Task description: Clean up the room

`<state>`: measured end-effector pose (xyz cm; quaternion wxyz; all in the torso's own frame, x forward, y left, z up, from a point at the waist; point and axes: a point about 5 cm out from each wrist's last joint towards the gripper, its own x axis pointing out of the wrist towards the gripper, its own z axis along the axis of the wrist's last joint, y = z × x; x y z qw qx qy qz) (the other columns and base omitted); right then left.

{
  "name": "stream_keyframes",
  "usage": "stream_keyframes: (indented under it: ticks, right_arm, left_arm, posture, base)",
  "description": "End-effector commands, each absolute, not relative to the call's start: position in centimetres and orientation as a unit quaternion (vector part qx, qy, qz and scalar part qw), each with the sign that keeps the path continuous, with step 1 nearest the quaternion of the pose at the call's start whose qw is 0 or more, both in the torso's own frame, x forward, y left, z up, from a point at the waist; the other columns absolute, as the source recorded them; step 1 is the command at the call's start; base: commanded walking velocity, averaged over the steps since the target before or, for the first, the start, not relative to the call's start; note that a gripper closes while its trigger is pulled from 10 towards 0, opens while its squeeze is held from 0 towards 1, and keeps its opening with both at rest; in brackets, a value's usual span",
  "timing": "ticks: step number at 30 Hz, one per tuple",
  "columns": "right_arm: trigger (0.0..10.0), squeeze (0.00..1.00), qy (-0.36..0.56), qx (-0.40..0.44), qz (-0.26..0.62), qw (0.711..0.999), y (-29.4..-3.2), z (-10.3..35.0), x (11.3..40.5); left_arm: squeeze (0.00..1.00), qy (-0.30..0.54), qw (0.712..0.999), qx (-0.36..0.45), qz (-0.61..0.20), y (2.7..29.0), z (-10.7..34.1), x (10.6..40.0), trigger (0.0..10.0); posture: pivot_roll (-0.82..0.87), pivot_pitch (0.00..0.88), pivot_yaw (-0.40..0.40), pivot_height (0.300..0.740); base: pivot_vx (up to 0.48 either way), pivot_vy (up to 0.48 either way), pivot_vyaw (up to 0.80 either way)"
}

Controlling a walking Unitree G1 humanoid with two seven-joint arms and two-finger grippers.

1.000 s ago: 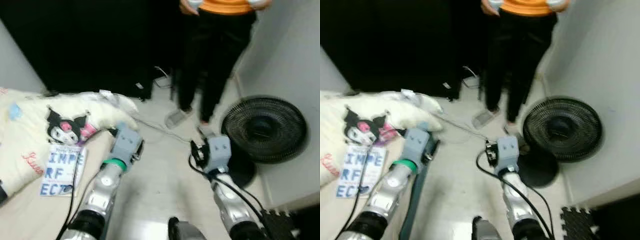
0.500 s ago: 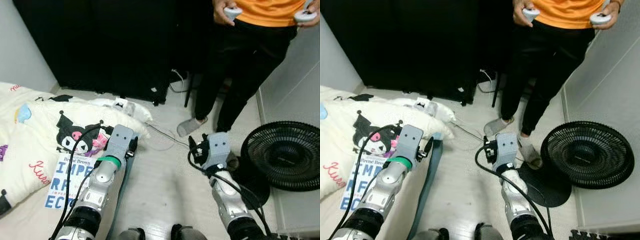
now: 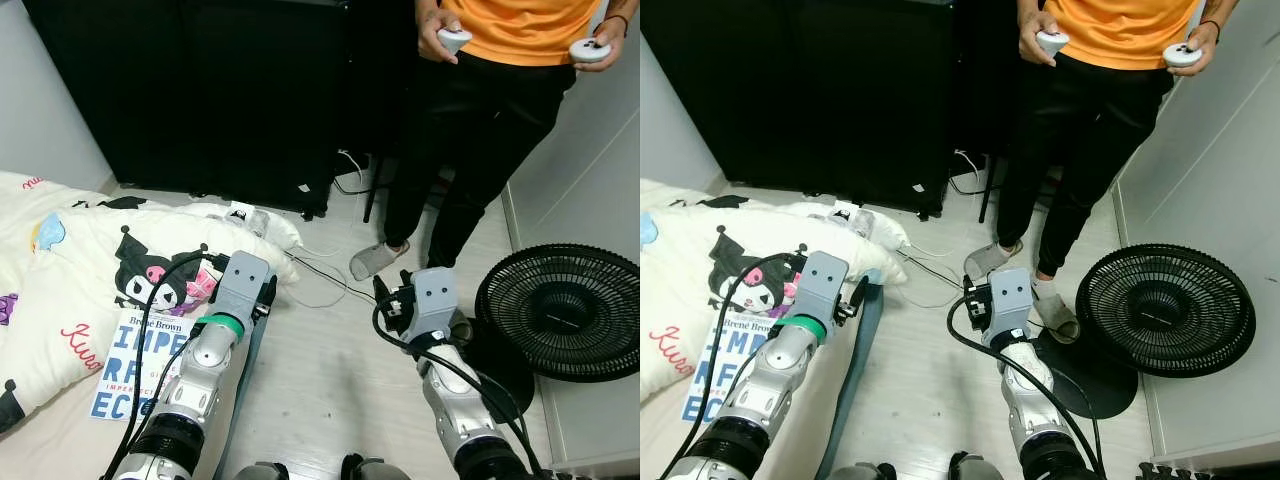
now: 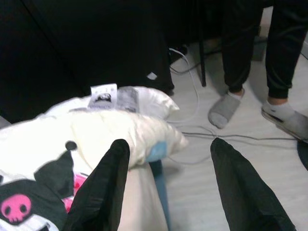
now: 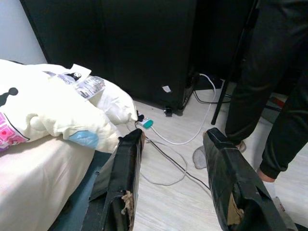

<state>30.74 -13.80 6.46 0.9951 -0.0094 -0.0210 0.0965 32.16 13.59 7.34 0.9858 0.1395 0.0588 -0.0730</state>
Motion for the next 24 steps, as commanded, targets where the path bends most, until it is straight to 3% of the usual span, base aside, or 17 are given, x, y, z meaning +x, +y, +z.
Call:
stream_keyframes:
  ticks: [1, 12, 17, 24]
  right_arm:
    - [10.0, 0.00, -0.007, -0.006, 0.092, 0.996, -14.1, 5.8, 30.4]
    - [10.0, 0.00, -0.007, -0.006, 0.092, 0.996, -14.2, 5.9, 30.4]
    - [10.0, 0.00, -0.009, -0.004, 0.093, 0.996, -14.2, 5.9, 30.2]
    - [10.0, 0.00, -0.011, -0.012, 0.096, 0.995, -14.7, 5.8, 29.8]
  left_arm:
    - [0.00, 0.097, 0.985, 0.125, -0.074, 13.9, 5.7, 31.4, 10.0]
    - [0.00, 0.128, 0.986, 0.073, -0.084, 14.0, 4.9, 31.0, 10.0]
    - [0.00, 0.166, 0.985, 0.010, -0.049, 15.9, 3.3, 30.1, 10.0]
    - [0.00, 0.168, 0.982, 0.040, -0.078, 17.2, 2.1, 28.3, 10.0]
  posture:
    - [0.01, 0.101, 0.044, 0.710]
    - [0.01, 0.106, 0.043, 0.690]
    - [0.01, 0.113, 0.029, 0.675]
    - [0.00, 0.120, 0.016, 0.655]
  base:
    - [0.000, 0.000, 0.00]
    - [0.000, 0.000, 0.00]
    - [0.000, 0.000, 0.00]
    - [0.000, 0.000, 0.00]
